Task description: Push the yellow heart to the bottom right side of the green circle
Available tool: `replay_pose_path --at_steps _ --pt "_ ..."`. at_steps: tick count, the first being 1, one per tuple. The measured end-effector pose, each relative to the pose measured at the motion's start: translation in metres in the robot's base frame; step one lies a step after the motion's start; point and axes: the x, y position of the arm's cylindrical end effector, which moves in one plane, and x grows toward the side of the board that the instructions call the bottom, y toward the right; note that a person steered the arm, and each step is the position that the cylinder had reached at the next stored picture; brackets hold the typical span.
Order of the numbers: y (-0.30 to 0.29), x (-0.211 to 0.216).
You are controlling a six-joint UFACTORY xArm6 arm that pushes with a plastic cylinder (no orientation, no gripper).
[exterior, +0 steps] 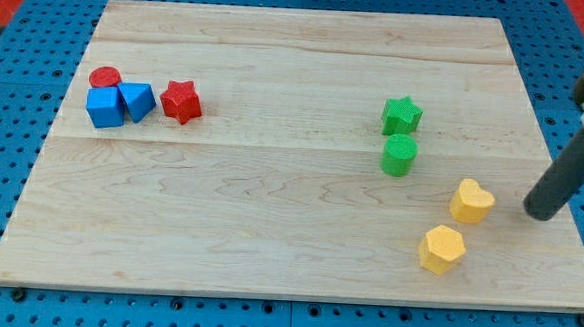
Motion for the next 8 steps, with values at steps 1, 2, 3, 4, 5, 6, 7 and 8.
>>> replay_pose_path --at_steps 1,2,3,4,5,6,7,8 --pt "-0.055 0.001" --pt "-0.08 -0.012" --pt "-0.085 -0.012" --pt "-0.085 -0.017" --pt "-0.052 -0.003" --pt "0.024 0.027" --pt "0.019 0.083" --pt "-0.001 0.09"
